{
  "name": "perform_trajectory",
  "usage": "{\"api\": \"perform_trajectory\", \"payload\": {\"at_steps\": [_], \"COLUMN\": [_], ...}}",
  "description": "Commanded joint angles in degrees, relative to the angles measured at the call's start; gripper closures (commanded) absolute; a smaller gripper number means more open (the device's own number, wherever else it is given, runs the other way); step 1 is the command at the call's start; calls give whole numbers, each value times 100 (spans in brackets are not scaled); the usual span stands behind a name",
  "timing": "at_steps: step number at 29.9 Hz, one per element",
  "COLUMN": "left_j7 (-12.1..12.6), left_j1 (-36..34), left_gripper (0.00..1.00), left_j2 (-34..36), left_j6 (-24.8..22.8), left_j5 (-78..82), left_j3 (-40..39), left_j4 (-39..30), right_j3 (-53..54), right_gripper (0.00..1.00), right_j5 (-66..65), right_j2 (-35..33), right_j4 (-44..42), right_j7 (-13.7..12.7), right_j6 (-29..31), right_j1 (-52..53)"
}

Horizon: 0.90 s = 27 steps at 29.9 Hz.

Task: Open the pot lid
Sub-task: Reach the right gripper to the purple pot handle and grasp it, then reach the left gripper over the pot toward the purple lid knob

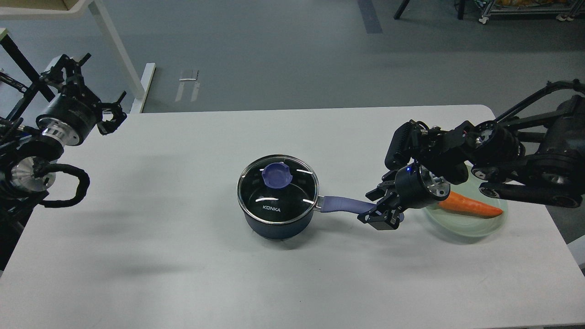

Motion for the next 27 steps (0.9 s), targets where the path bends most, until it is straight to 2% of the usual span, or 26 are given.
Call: {"api": "perform_trajectory", "payload": {"at_steps": [1,8,12,17,22,27], "left_j7": [25,25,-1,-10,-10,-45], "left_j1": [0,-88,-219,-457,-843,-905], "left_gripper": [1,1,1,1,1,2], "left_j2": [6,15,6,112,86,-256], "left_j6": [6,-81,-257,-170,296,533], "left_j5": [0,594,2201,3873,5164,7695], "left_j3": [17,421,378,369,439,404], "left_j4": [0,-18,-271,-1079,-1853,-2469], "right_j3": [0,-9,-9,-9,-9,-9], "right_gripper": [57,77,77,80,80,80], "right_j5": [22,30,30,39,74,92], "right_j2": [52,61,61,70,70,70], "right_j4": [-1,-1,-1,-1,-1,-1], "right_j7": [1,1,1,1,1,1], "right_j6": [0,8,17,8,17,26], "right_j1": [-9,35,26,26,35,43]}}
